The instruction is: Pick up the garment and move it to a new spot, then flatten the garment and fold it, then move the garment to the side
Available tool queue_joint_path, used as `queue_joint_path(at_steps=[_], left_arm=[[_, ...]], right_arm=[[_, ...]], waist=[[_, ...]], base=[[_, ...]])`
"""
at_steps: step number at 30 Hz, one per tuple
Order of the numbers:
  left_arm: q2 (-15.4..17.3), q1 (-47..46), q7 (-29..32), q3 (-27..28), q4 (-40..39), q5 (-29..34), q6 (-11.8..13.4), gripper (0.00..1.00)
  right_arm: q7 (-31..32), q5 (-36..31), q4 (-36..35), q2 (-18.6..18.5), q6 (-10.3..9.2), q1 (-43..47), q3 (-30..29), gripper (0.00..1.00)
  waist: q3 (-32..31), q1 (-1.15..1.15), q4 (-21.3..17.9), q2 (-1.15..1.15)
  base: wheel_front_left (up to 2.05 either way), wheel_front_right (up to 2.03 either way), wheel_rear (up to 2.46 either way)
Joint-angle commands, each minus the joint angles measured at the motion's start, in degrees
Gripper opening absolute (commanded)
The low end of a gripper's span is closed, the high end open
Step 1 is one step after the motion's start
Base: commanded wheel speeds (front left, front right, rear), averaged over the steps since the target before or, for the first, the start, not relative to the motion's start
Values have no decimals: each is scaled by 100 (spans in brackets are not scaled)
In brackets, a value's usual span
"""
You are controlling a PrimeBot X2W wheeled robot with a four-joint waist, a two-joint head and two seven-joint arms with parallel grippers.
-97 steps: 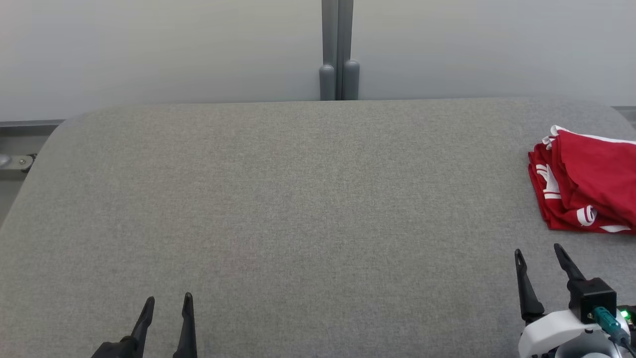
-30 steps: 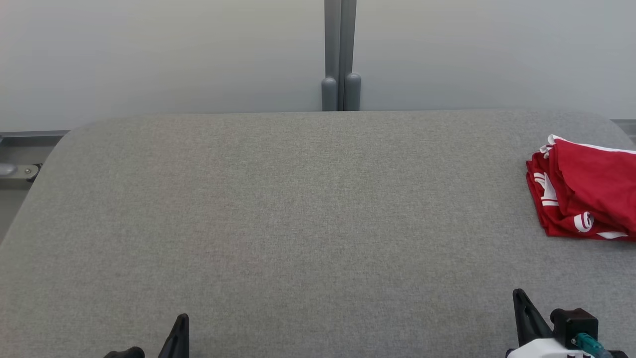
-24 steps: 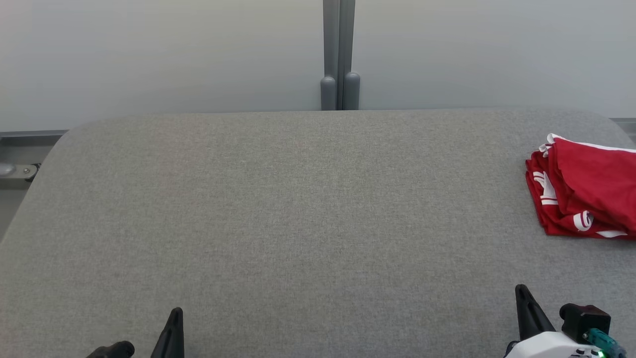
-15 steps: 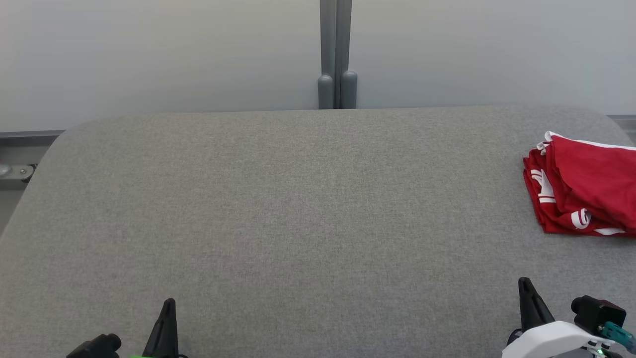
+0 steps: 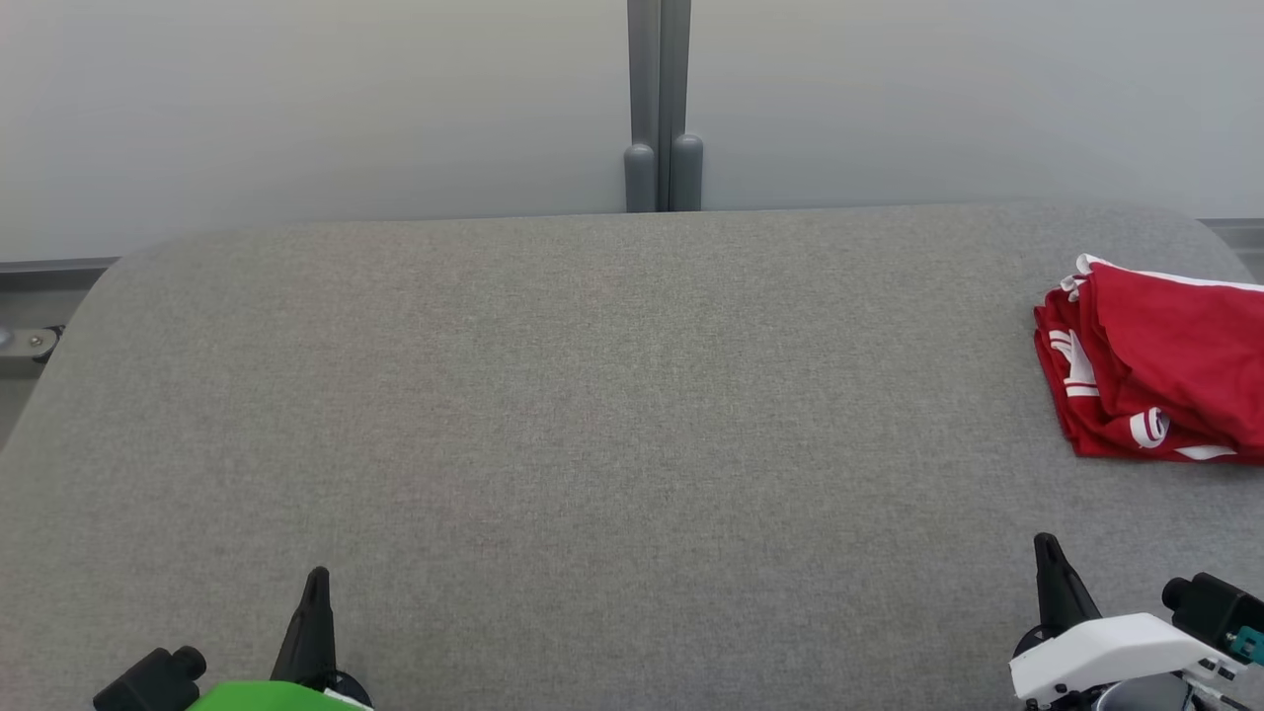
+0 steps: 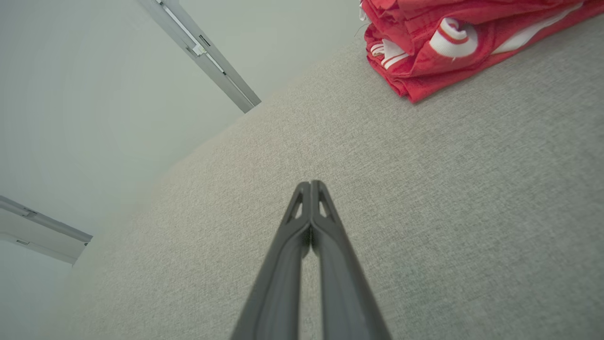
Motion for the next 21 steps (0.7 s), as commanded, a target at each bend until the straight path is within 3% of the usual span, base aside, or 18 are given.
queue_joint_path(at_steps=[1,21], left_arm=[[15,-166,28,46,-94,-167,-6,0],[-32,-400,387,264,-167,-1462,-10,0]], right_arm=[[38,204,-98,-42,-2,-157,-22,0],[407,1874,-174,-57,-4,-352,-62,0]], waist=[[4,0,-5,0],[60,0,-82,0]], base=[[0,0,0],[0,0,0]])
